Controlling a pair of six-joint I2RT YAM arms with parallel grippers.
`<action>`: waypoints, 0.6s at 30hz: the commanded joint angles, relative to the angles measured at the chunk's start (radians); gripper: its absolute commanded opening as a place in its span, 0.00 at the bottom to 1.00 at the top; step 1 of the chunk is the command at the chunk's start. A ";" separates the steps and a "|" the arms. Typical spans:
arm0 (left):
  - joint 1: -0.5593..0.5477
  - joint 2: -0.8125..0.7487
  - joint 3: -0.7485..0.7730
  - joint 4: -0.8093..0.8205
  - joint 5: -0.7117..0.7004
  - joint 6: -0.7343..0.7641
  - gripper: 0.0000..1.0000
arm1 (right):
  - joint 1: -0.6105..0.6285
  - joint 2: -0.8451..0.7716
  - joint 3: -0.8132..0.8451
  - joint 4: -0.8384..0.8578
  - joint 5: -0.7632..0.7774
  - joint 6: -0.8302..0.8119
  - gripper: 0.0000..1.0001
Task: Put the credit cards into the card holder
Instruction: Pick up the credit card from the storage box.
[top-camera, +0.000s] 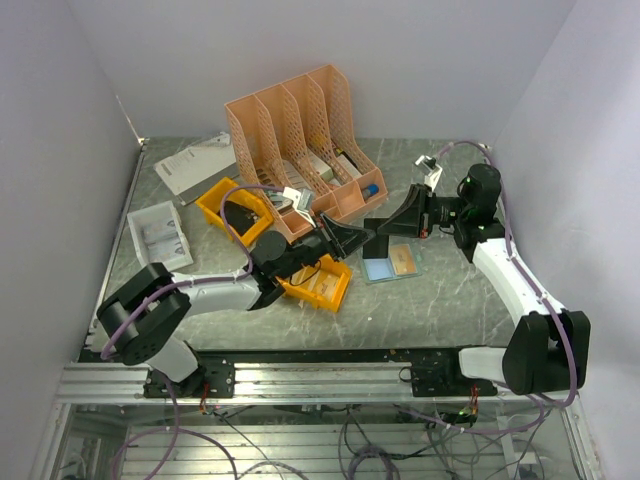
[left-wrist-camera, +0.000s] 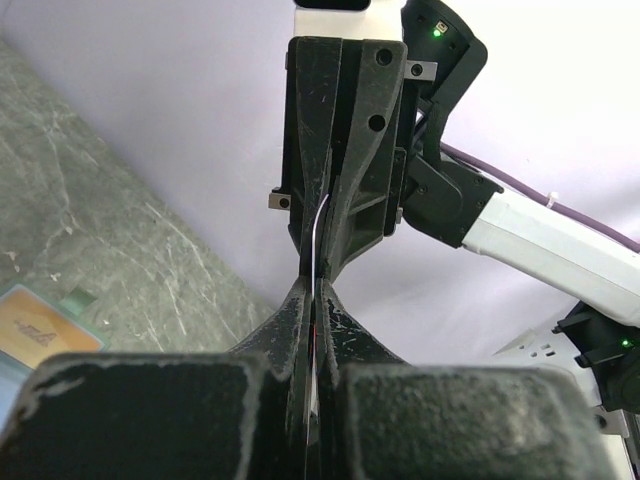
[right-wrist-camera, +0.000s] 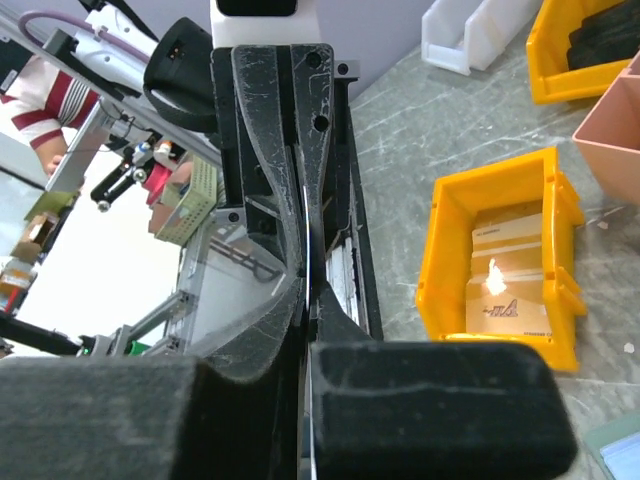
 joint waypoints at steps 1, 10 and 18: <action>-0.009 0.008 0.023 0.073 0.002 0.011 0.08 | 0.000 -0.004 0.025 0.021 -0.030 -0.007 0.00; -0.008 -0.160 -0.034 -0.275 -0.163 0.116 0.49 | -0.122 -0.003 0.015 -0.285 0.033 -0.318 0.00; -0.030 -0.136 -0.038 -0.418 -0.115 0.107 0.42 | -0.213 0.101 0.064 -0.840 0.360 -0.871 0.00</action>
